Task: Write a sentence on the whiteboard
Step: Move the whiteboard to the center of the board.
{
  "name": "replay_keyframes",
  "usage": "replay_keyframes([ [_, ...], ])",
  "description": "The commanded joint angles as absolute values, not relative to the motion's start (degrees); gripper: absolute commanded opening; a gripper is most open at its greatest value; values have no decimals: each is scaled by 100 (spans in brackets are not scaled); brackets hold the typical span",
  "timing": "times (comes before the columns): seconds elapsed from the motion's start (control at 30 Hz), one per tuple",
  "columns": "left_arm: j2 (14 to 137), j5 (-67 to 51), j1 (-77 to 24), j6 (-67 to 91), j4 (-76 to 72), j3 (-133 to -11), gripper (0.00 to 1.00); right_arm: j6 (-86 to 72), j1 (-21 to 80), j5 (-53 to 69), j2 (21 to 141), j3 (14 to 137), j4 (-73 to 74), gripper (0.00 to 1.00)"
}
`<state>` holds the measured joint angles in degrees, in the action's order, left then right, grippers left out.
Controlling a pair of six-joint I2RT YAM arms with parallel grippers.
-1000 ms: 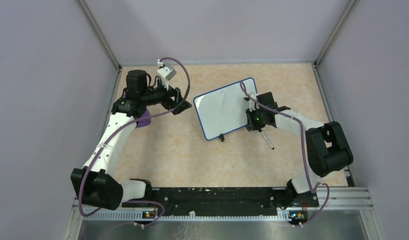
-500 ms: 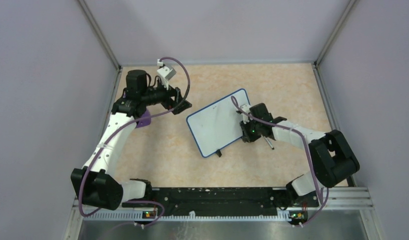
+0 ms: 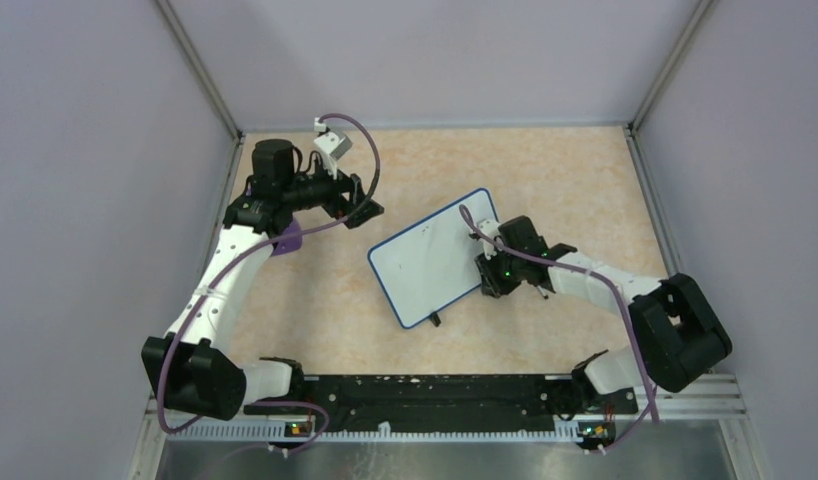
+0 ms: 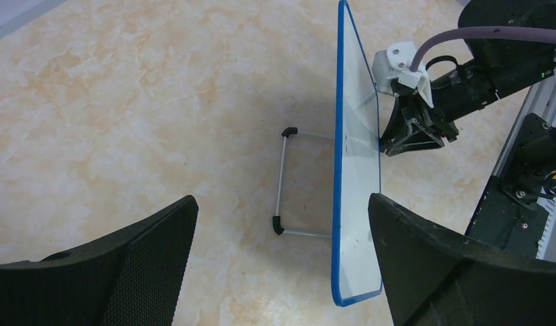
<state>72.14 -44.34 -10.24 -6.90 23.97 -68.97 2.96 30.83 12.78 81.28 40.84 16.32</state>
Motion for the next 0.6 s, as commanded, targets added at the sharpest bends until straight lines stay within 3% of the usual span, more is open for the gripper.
replay_keyframes([
  [0.0, 7174, -4532, -1046, -620, 2180, -6996, 99, 494, 3255, 1742, 7633, 3973, 1608, 33],
  [0.17, 7234, -4581, -1046, -566, 2145, -7004, 99, 735, 3379, 2013, 7447, 3896, 1673, 49],
  [0.57, 7293, -4665, -1046, -540, 2121, -7010, 99, 1884, 3238, 2091, 6850, 4413, 3036, 50],
])
